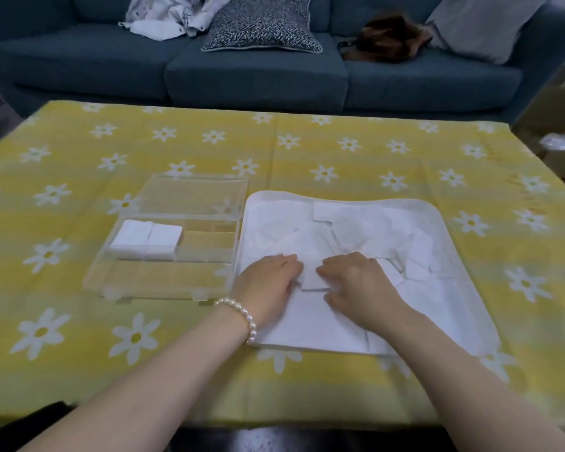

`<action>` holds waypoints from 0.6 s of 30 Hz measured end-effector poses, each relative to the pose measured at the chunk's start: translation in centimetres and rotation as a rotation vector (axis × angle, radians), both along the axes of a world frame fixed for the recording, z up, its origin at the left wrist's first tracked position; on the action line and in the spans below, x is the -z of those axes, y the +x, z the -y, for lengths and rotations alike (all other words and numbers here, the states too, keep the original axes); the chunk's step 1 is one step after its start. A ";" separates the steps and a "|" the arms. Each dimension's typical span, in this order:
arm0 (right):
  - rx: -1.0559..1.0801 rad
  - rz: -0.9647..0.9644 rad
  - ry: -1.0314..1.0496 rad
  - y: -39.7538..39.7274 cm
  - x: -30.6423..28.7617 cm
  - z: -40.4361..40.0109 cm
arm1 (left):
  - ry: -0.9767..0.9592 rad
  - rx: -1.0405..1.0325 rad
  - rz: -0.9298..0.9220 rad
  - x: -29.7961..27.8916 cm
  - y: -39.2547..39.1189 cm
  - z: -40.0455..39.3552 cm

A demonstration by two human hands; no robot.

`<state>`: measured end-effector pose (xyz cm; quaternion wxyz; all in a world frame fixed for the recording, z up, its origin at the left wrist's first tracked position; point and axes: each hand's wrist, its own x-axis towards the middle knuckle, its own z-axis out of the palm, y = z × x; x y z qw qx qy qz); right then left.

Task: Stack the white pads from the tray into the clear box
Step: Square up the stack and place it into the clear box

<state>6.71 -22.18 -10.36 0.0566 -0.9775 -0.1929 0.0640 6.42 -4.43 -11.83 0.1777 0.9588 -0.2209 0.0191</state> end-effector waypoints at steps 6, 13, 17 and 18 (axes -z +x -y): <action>0.139 -0.002 0.317 0.0 -0.7 0.6 | -0.223 -0.237 -0.164 -1.4 0.1 -0.6; 0.455 0.075 0.509 0.3 -2.1 0.9 | -0.694 -0.460 -0.295 -2.7 0.6 -0.9; 0.526 0.071 0.600 0.4 -2.6 0.7 | -1.034 -0.530 -0.505 -4.0 0.5 -0.4; 0.526 0.054 0.691 0.2 -2.9 0.4 | -1.132 -0.540 -0.565 -4.2 0.3 -0.3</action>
